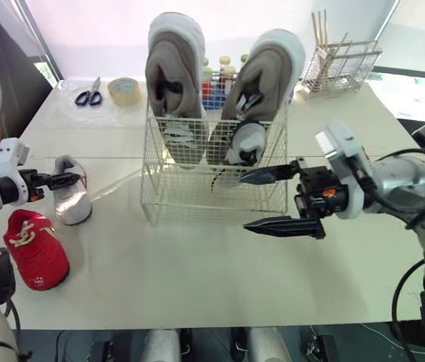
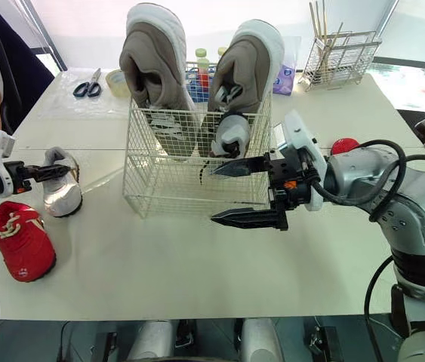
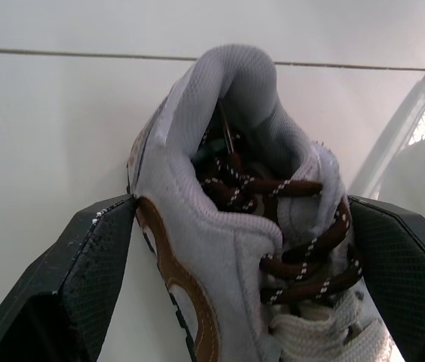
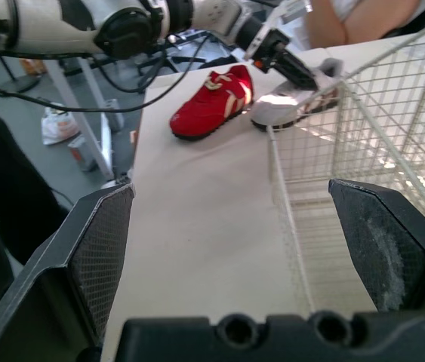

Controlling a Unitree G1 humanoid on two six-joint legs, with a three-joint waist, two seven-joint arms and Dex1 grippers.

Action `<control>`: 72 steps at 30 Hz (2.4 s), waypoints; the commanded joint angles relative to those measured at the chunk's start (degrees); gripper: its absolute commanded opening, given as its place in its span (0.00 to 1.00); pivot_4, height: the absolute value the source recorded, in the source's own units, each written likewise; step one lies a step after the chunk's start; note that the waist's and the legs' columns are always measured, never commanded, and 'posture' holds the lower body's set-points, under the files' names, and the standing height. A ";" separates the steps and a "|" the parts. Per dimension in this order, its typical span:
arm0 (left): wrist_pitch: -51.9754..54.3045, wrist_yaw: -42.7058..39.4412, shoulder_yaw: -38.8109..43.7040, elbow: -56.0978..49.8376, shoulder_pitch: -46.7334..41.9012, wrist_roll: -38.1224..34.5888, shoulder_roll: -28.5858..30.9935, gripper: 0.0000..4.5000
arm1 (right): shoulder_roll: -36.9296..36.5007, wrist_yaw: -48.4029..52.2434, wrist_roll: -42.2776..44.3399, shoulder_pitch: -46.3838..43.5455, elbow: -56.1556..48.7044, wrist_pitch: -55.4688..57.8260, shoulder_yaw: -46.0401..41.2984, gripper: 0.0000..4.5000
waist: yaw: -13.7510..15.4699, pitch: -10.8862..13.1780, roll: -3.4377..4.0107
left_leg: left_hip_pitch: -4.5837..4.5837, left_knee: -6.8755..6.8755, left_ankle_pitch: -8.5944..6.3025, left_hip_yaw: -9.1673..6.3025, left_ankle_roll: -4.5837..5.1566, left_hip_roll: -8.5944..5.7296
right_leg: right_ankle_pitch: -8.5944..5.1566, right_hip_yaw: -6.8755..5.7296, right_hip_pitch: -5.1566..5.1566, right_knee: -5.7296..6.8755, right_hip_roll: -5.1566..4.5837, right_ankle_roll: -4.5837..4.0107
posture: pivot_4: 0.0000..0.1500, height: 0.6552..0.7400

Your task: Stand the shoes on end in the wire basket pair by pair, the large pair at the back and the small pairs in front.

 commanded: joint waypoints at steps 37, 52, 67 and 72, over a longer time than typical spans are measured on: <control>-15.99 43.18 -1.19 -96.52 12.79 -6.51 -34.32 0.21 | -2.74 8.58 -0.77 -17.38 24.87 3.55 -2.99 1.00 | 0.17 -0.03 -0.67 | 0.31 0.65 -0.03 0.00 0.08 -0.02 | 0.12 0.25 0.41 0.61 0.03 0.19 | 1.00 0.94; -48.35 50.14 -13.22 -75.58 20.54 21.55 -42.93 0.21 | -3.46 -7.48 13.07 1.51 7.64 14.04 -16.26 1.00 | 1.52 -0.07 -0.64 | 0.28 0.75 -0.33 -0.03 0.58 0.02 | 0.13 0.24 0.41 0.54 -0.10 0.16 | 1.00 0.94; -55.84 53.73 -13.43 -62.34 23.46 28.18 -41.95 0.21 | -3.08 -23.69 26.46 12.64 -0.15 9.36 -24.38 1.00 | 1.50 -0.16 -0.51 | 0.22 0.74 -0.39 -0.06 0.70 0.02 | 0.13 0.23 0.35 0.54 -0.11 0.16 | 1.00 0.94; -50.07 48.54 -14.16 -65.43 26.09 23.28 -42.64 0.21 | -2.47 -22.77 24.34 11.86 1.40 6.89 -21.13 1.00 | 1.51 -0.53 -0.17 | 0.25 0.75 -0.40 -0.05 0.72 0.02 | 0.13 0.23 0.39 0.54 -0.11 0.16 | 1.00 0.94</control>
